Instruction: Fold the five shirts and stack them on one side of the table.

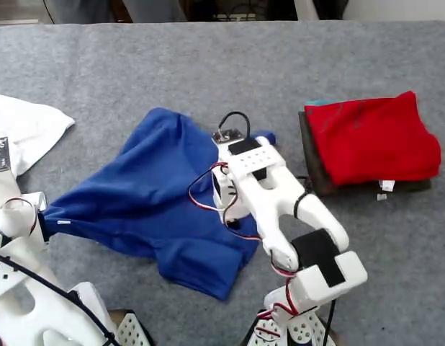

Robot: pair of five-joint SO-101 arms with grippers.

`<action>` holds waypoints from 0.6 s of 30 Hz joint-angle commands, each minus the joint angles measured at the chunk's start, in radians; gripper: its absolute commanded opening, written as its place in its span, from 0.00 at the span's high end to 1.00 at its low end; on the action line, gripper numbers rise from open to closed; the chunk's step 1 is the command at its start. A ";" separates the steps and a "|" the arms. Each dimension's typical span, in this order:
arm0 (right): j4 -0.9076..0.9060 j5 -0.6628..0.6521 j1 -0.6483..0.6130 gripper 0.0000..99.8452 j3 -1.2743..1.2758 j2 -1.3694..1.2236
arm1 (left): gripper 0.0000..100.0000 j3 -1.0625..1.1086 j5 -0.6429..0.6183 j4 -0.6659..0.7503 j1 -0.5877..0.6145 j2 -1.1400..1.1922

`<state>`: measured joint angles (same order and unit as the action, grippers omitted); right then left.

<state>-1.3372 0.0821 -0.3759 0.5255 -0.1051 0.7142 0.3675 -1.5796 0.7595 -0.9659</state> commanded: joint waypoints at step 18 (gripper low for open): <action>0.049 0.041 0.084 0.99 -0.506 -0.136 | 0.97 -0.002 0.006 0.025 -0.010 -0.015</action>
<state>-1.3172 0.1128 -0.3360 0.1741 -0.2371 0.7142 0.3675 -1.5796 0.7595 -0.9659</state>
